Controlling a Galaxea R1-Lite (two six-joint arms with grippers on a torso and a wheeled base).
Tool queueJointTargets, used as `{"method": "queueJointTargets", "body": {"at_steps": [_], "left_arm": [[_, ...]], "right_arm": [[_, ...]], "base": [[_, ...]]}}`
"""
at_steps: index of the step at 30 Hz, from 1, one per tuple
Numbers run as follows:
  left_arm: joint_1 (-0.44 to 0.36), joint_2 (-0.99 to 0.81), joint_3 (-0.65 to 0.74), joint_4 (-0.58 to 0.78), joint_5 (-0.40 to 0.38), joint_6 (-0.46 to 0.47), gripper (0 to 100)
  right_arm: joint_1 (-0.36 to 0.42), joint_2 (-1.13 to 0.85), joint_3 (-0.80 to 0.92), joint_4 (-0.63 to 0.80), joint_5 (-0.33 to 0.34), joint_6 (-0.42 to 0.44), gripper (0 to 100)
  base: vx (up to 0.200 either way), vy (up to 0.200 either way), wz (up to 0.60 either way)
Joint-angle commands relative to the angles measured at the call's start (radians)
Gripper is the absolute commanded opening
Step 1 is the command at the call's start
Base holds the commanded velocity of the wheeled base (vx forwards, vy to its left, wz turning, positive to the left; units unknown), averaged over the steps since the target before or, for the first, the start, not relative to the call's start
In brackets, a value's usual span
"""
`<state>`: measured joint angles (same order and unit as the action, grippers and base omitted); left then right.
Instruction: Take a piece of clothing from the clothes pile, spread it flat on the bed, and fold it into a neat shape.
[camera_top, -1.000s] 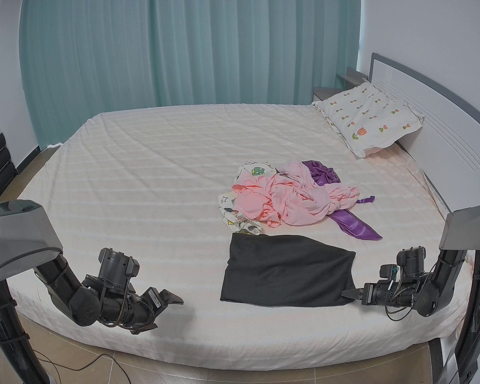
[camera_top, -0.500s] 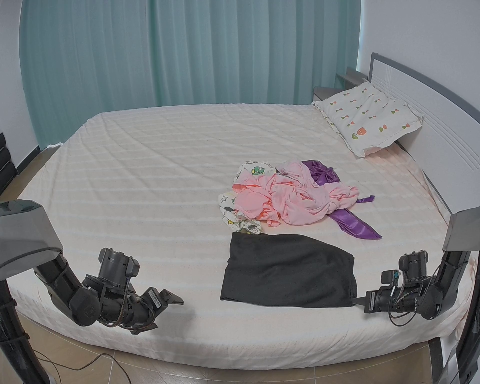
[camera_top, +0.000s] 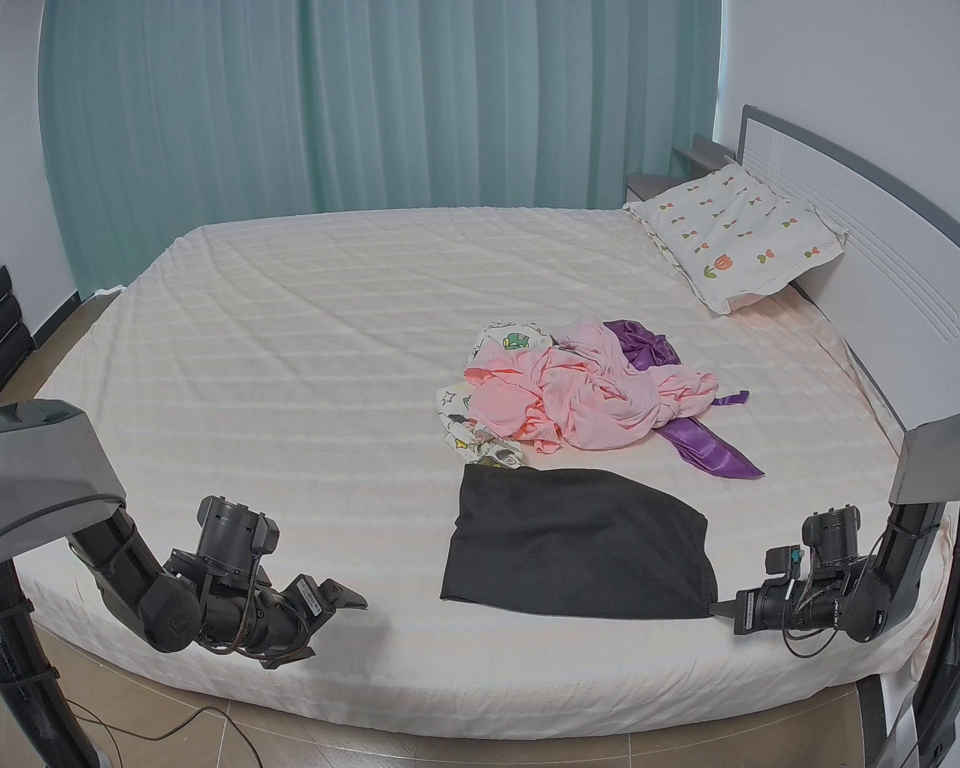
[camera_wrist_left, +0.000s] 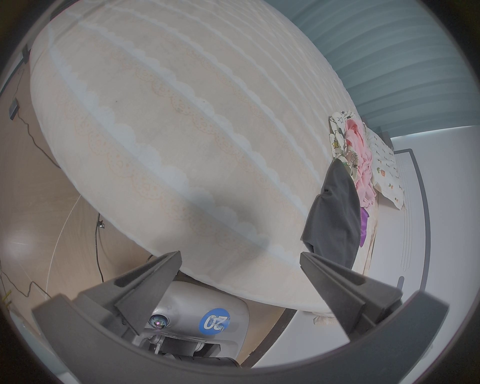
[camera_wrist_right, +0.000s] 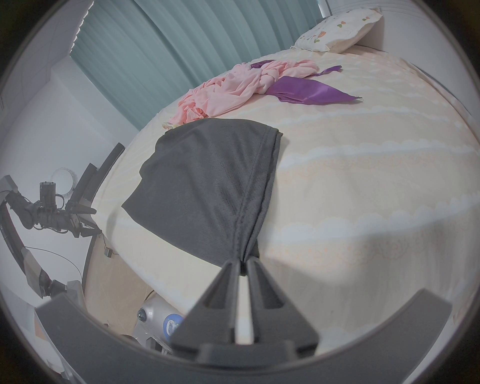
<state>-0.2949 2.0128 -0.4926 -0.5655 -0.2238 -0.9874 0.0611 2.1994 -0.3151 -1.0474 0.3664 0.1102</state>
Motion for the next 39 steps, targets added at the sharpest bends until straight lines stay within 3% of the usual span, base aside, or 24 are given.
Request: {"method": "queueJointTargets", "body": {"at_steps": [1,4,8,12,18,20,24,26,31,33,36,39], "left_arm": [[0.000,0.001,0.000,-0.001,0.000,0.000,100],[-0.001,0.001,0.000,-0.001,0.000,0.000,100],[0.000,0.000,0.006,-0.002,0.000,0.000,100],[-0.001,-0.032,0.015,-0.002,0.001,0.000,100],[-0.053,-0.281,0.063,-0.001,0.023,0.007,100],[-0.095,-0.419,0.085,0.003,0.054,0.012,100],[-0.142,-0.620,0.140,0.009,0.086,0.138,100],[-0.142,-0.713,0.170,0.012,0.130,0.204,100],[-0.145,-0.905,0.226,0.027,0.299,0.230,100],[-0.145,-0.951,0.241,0.039,0.343,0.247,100],[-0.145,-1.079,0.292,0.087,0.446,0.345,100],[-0.145,-1.206,0.304,0.159,0.492,0.391,100]], "right_arm": [[-0.006,0.002,-0.002,-0.002,0.000,0.000,100],[-0.006,-0.004,-0.001,-0.002,0.000,0.000,100],[-0.015,-0.059,-0.002,-0.003,-0.060,0.002,100],[-0.038,-0.144,-0.009,0.009,-0.061,0.002,100],[-0.043,-0.288,-0.001,0.032,-0.067,0.037,100],[-0.049,-0.382,0.013,0.029,-0.078,0.094,100],[-0.050,-0.563,0.048,0.037,-0.106,0.128,100],[-0.046,-0.662,0.083,0.044,-0.116,0.126,100],[-0.041,-0.909,0.142,0.138,-0.168,0.117,100],[-0.047,-0.968,0.148,0.173,-0.170,0.115,100],[-0.055,-1.135,0.183,0.268,-0.170,0.115,100],[-0.055,-1.250,0.218,0.331,-0.170,0.111,100]], "base": [[0.000,0.000,0.00],[0.000,0.000,0.00],[0.000,0.000,0.00],[0.000,0.000,0.00],[0.000,0.000,0.00],[0.000,0.000,0.00],[0.000,0.000,0.00],[0.000,0.000,0.00],[0.000,0.000,0.00],[0.000,0.000,0.00],[0.000,0.000,0.00],[0.000,0.000,0.00]]}}
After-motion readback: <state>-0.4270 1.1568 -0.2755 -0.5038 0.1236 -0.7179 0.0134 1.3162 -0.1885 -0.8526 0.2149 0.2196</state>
